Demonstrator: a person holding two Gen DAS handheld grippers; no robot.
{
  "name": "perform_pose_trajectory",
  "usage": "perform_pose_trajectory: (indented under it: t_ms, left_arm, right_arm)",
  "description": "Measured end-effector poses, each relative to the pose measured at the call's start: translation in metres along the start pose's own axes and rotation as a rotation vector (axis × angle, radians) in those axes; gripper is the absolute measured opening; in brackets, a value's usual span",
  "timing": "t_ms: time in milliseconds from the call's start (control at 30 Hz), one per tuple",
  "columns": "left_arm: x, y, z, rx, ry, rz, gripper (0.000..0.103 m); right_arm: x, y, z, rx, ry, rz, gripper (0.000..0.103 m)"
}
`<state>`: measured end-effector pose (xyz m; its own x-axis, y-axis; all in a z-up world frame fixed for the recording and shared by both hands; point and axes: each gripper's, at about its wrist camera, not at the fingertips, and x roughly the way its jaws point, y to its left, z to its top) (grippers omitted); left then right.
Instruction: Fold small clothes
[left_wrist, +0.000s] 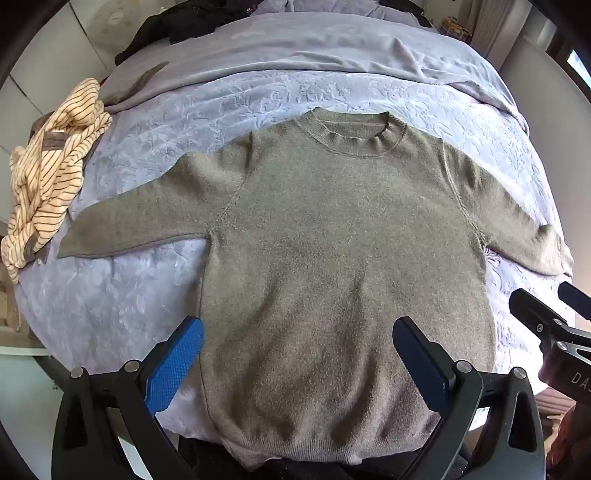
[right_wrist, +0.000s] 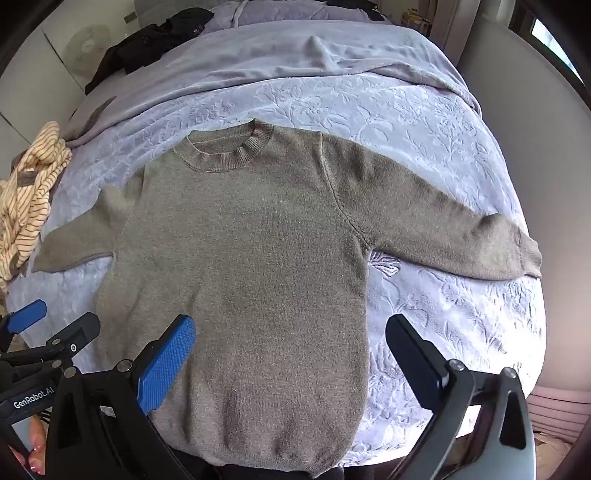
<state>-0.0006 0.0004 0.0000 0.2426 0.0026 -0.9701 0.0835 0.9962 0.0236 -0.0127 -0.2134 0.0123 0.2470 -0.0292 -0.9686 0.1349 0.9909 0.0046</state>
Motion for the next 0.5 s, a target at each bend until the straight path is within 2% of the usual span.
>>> perform_pose_trajectory:
  t_ms: [200,500]
  left_arm:
    - [-0.0022,0.0001,-0.001,-0.004,-0.016,0.034,0.102]
    - [-0.0047,0.0021,-0.0025,-0.014,-0.029,0.016,0.102]
  right_arm:
    - [-0.0046,0.0049,-0.0015,-0.021,-0.019,-0.008,0.103]
    - [-0.0063,0.0072,-0.0024,-0.034,-0.027,-0.008,0.103]
